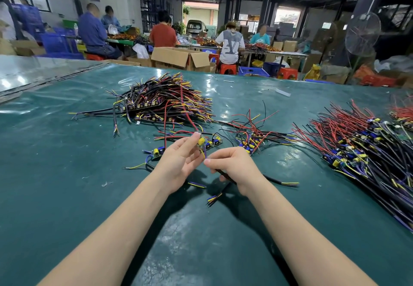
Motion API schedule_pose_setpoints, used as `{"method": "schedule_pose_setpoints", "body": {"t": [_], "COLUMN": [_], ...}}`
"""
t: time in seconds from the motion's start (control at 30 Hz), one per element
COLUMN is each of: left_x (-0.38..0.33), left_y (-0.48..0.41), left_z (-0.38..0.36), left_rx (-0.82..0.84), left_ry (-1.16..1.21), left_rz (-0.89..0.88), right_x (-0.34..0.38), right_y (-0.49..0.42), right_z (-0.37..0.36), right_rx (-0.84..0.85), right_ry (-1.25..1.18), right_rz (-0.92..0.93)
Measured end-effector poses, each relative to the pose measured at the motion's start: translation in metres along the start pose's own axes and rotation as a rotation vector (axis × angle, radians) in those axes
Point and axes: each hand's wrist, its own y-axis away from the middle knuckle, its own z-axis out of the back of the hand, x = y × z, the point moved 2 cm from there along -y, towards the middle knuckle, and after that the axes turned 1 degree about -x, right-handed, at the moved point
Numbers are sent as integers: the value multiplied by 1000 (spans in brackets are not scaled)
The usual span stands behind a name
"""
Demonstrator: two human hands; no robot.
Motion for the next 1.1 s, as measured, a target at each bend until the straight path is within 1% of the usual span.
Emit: {"method": "schedule_pose_setpoints", "body": {"t": [0.1, 0.23, 0.33, 0.4, 0.43, 0.5, 0.6, 0.67, 0.73, 0.8, 0.87, 0.93, 1.0, 1.07, 1.1], "left_x": [-2, -3, -2, -3, -3, -4, -3, -4, -6, -10, -13, -15, -13, -9, -7], "left_y": [1, 2, 3, 2, 2, 2, 4, 5, 5, 6, 5, 5, 4, 4, 5], "left_z": [-1, 3, 3, 4, 5, 5, 3, 1, 2, 4, 7, 7, 6, 5, 5], "left_rx": [77, 113, 60, -22, -60, -72, 6, 29, 24, 24, 46, 90, 100, 98, 91], "left_ry": [42, -82, -232, -369, -386, -284, -36, 9, -93, -294, -408, -415, -395, -462, -512], "left_rz": [35, 59, -32, -128, -152, -113, 38, 83, 30, -64, -111, -84, -20, 10, 2], "right_x": [-1, 0, 1, 1, 2, 5, 6, 6, 6, 6, 7, 9, 10, 9, 9], "right_y": [-1, -1, -2, -3, -4, -5, -6, -5, -4, -4, -3, -4, -3, -2, -1], "right_z": [2, -2, 0, 0, 0, 0, 3, 6, 6, 4, 3, 5, 6, 6, 6], "right_rx": [-14, 7, -11, -29, -48, -82, -92, -63, -15, 31, 65, 74, 59, 46, 49], "right_ry": [-15, 82, 159, 284, 339, 357, 282, 201, 207, 297, 352, 395, 565, 752, 792], "right_rz": [-5, 74, 136, 203, 238, 280, 268, 236, 217, 216, 203, 199, 248, 293, 299]}}
